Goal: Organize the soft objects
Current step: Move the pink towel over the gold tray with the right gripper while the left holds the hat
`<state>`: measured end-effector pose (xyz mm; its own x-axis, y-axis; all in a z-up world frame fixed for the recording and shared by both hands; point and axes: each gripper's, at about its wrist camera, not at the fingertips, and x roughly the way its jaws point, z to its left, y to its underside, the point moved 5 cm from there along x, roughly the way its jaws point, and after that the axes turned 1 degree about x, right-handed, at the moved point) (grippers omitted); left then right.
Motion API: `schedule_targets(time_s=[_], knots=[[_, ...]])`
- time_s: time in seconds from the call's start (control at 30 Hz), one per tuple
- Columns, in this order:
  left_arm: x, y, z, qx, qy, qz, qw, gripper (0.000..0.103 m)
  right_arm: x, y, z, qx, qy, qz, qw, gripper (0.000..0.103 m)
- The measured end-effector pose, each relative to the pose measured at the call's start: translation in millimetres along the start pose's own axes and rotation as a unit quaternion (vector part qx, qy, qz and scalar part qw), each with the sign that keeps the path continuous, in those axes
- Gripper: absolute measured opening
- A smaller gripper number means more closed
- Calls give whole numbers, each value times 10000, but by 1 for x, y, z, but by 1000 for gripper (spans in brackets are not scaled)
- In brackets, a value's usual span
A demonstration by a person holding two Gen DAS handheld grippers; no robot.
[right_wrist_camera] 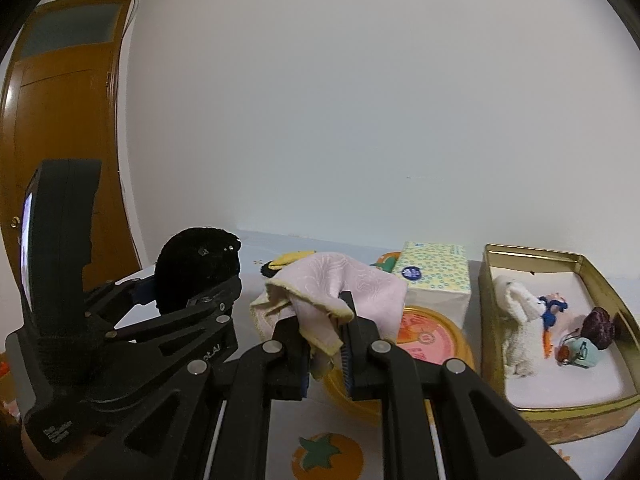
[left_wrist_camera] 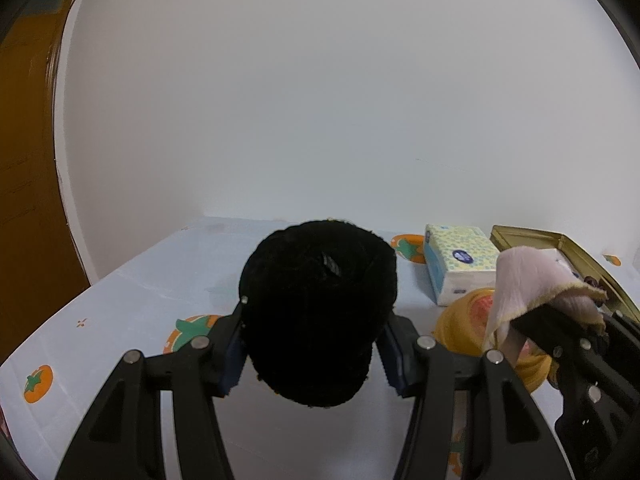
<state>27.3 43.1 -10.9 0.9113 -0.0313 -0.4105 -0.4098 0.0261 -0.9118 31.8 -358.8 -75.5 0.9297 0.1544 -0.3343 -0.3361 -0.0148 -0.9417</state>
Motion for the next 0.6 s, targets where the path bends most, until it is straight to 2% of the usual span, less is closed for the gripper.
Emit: schedule_targets(time_s=[0.6], knots=[[-20, 6, -41, 187, 317, -21, 9993, 55, -16, -4, 15, 7, 380, -80, 9992, 14]])
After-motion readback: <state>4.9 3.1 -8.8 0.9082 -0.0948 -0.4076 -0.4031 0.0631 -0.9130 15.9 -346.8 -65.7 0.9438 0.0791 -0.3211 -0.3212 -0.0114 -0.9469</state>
